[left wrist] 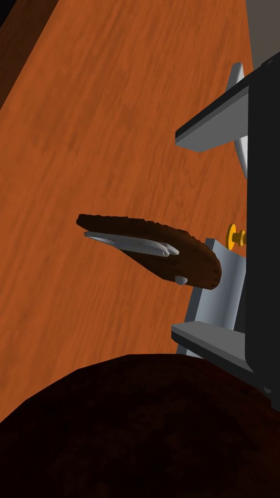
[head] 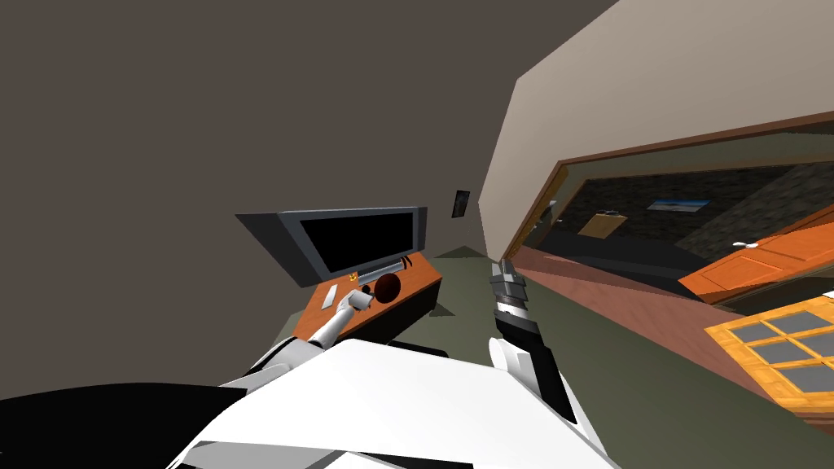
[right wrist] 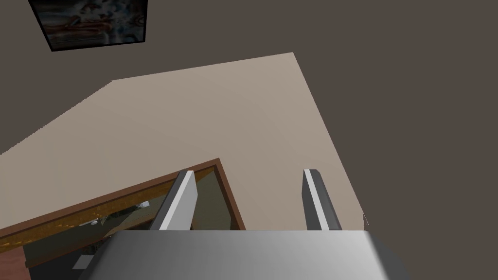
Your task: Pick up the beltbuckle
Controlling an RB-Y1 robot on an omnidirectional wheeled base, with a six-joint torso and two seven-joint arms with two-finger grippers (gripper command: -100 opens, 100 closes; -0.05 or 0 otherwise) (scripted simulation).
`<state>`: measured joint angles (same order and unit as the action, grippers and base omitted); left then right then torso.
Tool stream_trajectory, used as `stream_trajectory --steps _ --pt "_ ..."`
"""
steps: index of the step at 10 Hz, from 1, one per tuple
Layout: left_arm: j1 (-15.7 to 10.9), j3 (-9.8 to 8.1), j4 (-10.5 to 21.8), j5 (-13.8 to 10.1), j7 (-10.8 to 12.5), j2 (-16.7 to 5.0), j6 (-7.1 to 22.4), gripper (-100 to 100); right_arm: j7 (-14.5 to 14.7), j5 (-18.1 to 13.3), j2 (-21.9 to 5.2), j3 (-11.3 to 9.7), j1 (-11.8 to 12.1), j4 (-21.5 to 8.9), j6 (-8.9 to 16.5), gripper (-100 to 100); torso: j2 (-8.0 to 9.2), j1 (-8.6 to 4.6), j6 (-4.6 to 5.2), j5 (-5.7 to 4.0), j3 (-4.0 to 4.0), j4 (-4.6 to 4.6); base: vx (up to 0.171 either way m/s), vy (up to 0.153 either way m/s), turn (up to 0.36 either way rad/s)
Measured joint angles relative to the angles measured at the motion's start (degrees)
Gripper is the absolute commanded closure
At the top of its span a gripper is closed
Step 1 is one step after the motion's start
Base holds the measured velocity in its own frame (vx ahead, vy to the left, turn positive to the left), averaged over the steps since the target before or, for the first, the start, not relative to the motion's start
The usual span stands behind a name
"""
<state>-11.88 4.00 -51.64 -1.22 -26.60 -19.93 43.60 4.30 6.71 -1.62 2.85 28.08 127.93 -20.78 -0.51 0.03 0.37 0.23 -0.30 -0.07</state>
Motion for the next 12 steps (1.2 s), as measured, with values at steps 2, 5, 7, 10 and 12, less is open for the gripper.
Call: stream_trajectory --steps 2,5,7,10,12 --pt "-0.4 -0.82 2.2 -0.3 0.8 -0.8 -1.2 -100 0.0 0.0 0.0 0.0 0.0 0.0 0.0 0 -0.09 0.02 0.19 0.14 -0.05 -0.01 -0.056 -0.004 -0.208" --pt "-1.3 -1.76 6.7 -1.4 1.1 -1.9 -4.1 -100 0.0 0.0 0.0 0.0 0.0 0.0 0.0 0 -0.23 0.01 0.18 0.14 -0.14 -0.04 -0.028 -0.001 -0.117" --pt "-1.9 -2.86 10.3 -2.4 1.6 -3.2 -6.5 -100 0.0 0.0 0.0 0.0 0.0 0.0 0.0 0 -0.16 0.01 0.21 0.14 -0.10 -0.03 -0.061 -0.006 -0.292" --pt "-2.7 -4.16 14.5 -3.4 2.6 -4.6 -9.0 -100 0.0 0.0 0.0 0.0 0.0 0.0 0.0 0 -0.19 0.02 0.17 0.14 -0.10 -0.02 -0.044 -0.007 -0.075" --pt "-2.7 -4.18 14.6 -3.4 2.6 -4.6 -9.1 100 0.0 0.0 0.0 0.0 0.0 0.0 0.0 0 -0.35 0.04 0.17 0.15 -0.20 -0.06 0.002 -0.001 -0.011"
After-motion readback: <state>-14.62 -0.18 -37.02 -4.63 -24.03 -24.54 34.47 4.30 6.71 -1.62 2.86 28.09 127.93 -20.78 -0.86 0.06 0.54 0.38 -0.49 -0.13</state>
